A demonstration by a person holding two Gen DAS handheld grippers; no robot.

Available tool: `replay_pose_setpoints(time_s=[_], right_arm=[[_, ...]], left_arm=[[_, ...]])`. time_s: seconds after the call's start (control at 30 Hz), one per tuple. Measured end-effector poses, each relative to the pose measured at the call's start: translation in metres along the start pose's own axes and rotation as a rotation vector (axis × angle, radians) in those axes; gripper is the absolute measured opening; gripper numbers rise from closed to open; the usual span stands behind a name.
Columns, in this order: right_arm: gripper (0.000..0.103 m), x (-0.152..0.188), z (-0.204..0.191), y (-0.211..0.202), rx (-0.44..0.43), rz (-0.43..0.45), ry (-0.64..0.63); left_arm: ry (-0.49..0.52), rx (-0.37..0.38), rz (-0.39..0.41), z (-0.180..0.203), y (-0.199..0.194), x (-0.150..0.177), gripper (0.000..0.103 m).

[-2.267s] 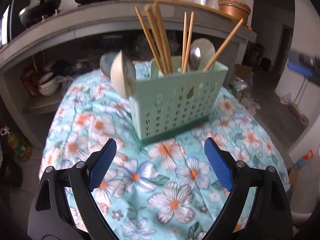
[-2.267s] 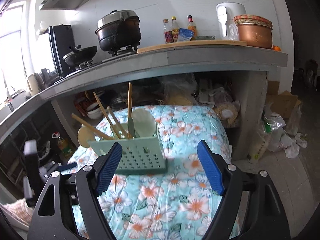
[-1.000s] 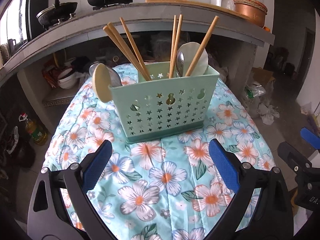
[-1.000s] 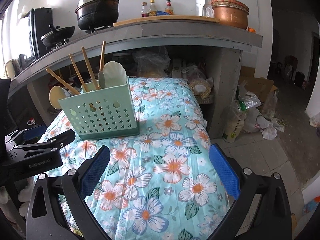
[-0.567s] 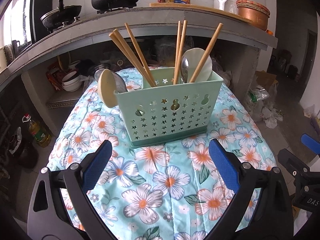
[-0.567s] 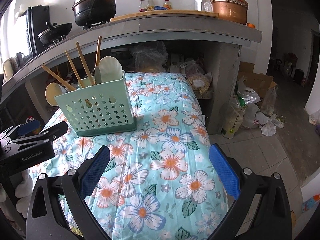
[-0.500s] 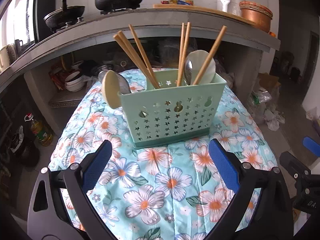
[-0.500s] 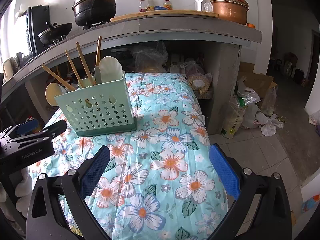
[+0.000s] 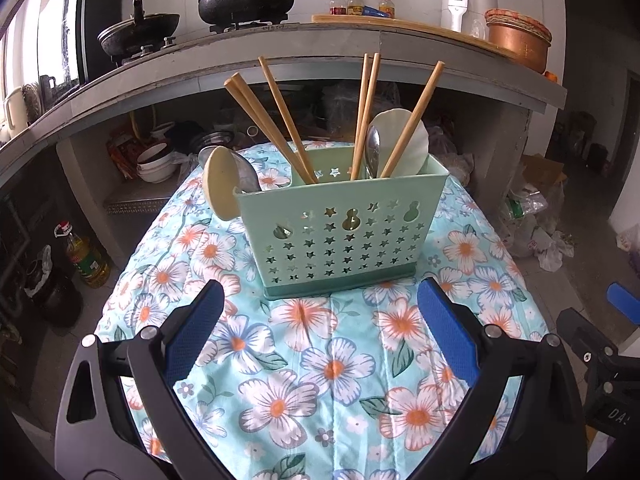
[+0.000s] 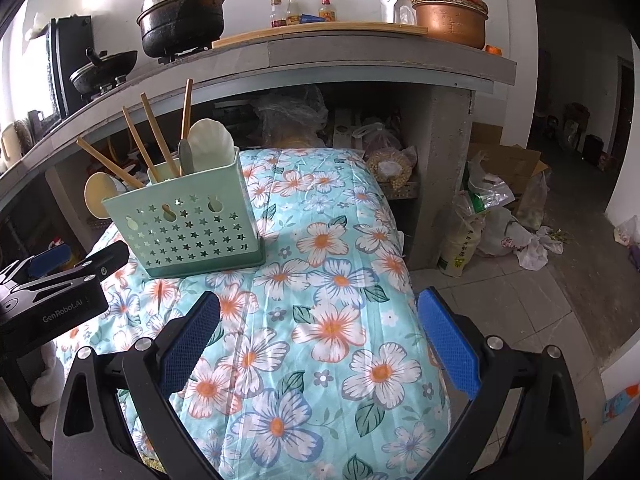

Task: Organize utensils

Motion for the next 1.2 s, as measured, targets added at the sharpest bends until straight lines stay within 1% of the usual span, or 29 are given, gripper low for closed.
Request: replay_pose_setpoints(time_s=[0.3,0.53,0.7,0.83,1.0,1.13,1.2], right_arm=[[0.097,-0.002,0.007,0.0,0.015,0.005,0.013],[0.097,-0.004,0.013,0.0,0.033,0.015,0.014],[0.097,-0.005,0.014,0.0,0.048,0.023,0.0],[0.097,-0.006,0.014,0.0,0.081,0.045,-0.027],[0.097,-0.006,0.018,0.0,0.102,0.054,-0.037],[0.097,-0.007,0.023,0.0,0.112,0.058,-0.032],[0.097,-0.007,0.024,0.0,0.115,0.059,-0.031]], left_arm=[[0.057,0.005,0.002,0.017,0.0,0.004,0.094],[0.054,0.0,-0.018,0.02,0.003,0.01,0.094],[0.053,-0.01,-0.021,0.018,0.002,0.012,0.094],[0.071,-0.034,-0.004,0.016,-0.001,0.011,0.094],[0.071,-0.047,-0.008,0.012,-0.001,0.011,0.094],[0.068,-0.065,-0.022,0.005,-0.001,0.012,0.094],[0.059,-0.085,-0.021,-0.002,-0.001,0.012,0.094]])
Point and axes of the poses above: each gripper's, at about its wrist camera, not at the fingertips, and y roughly the way its jaws point, z to its right, x to its underside, the point moved 8 cm from there along y, roughly the way its jaws point, and after that the axes turned 15 degrees about x, right-handed, at the moved point
